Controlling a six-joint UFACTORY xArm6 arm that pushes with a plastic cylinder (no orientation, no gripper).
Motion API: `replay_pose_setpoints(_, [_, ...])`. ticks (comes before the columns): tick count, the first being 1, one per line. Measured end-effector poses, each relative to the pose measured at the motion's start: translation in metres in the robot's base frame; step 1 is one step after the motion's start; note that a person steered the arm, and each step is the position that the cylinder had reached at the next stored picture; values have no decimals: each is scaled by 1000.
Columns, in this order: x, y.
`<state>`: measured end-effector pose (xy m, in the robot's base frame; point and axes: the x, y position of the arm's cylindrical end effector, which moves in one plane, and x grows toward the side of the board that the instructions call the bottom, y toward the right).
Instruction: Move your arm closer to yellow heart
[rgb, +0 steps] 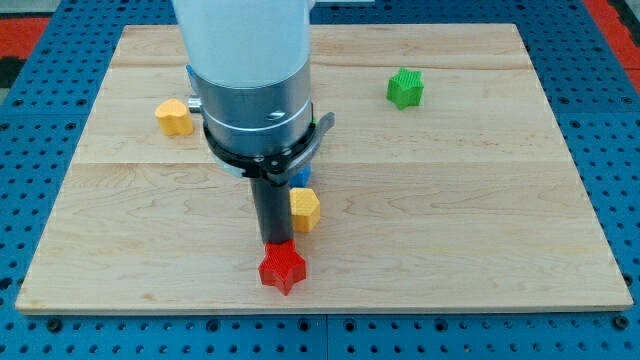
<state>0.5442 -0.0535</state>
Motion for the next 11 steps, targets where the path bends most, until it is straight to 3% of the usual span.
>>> replay_pose_setpoints(2, [-53,-98])
replay_pose_setpoints(4, [-73,-147])
replay_pose_setpoints(9, [-84,-168])
replay_pose_setpoints(11, [-41,-146])
